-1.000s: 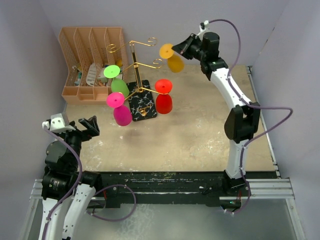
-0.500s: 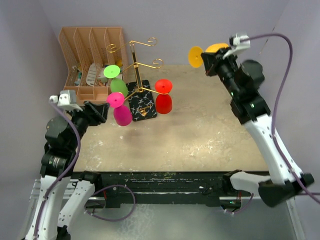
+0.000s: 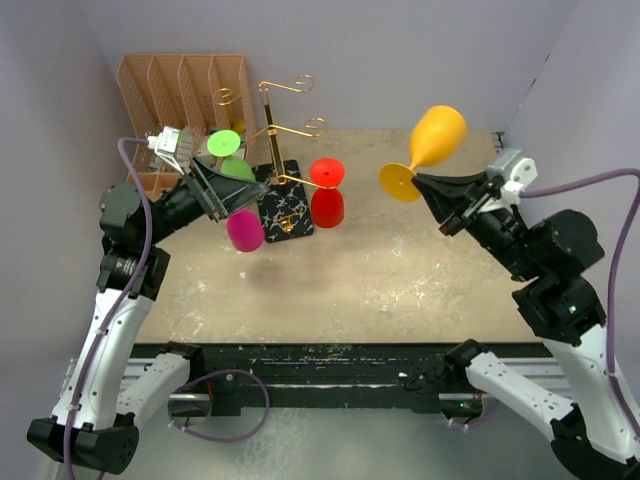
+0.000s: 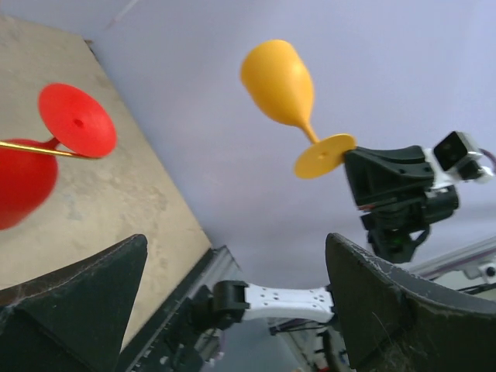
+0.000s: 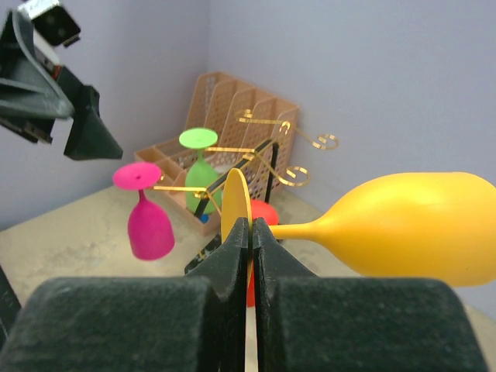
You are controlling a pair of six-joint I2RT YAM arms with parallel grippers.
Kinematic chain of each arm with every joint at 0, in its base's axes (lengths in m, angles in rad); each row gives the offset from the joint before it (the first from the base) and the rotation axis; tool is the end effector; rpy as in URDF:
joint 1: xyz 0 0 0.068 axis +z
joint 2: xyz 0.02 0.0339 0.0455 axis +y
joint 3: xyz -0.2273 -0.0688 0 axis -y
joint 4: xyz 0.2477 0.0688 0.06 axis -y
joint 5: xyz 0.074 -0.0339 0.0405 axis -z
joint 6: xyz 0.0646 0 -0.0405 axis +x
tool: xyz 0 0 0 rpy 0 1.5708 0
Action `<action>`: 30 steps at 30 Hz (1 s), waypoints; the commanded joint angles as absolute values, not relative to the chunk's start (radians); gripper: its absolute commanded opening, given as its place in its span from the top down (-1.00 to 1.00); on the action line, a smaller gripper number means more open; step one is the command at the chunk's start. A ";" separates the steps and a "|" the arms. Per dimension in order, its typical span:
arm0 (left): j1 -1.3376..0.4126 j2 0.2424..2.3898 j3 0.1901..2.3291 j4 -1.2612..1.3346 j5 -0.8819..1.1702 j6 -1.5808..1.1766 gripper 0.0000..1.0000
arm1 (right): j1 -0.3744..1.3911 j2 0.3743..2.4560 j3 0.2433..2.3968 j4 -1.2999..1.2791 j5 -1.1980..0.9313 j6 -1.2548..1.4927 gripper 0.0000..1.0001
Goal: Take the wine glass off the wine glass rack
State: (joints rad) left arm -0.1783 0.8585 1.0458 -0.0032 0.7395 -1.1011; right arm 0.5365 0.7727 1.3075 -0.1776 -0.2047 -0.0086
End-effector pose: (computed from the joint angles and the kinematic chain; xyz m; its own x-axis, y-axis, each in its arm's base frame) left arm 0.2120 -0.0825 0.4129 -0.6167 -0.5583 -0.5550 0.5151 0.2470 -0.8208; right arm 0.1380 0.0973 0.4980 0.3062 0.1723 -0.9362 -0.6615 0.7457 -0.0791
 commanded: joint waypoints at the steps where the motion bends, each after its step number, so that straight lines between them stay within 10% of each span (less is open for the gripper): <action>1: -0.184 0.866 1.076 0.110 0.838 -1.343 -0.99 | 0.572 0.836 1.282 -0.184 -0.204 -0.030 1.00; 30: -0.184 0.875 1.086 -0.118 0.835 -1.401 -0.68 | 1.376 1.200 1.214 0.379 0.757 -0.849 1.00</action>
State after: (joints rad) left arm -0.1795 0.8951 1.0863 -0.1131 0.8303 -1.3617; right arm 1.3277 1.1748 1.2621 0.1349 0.6380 -0.6510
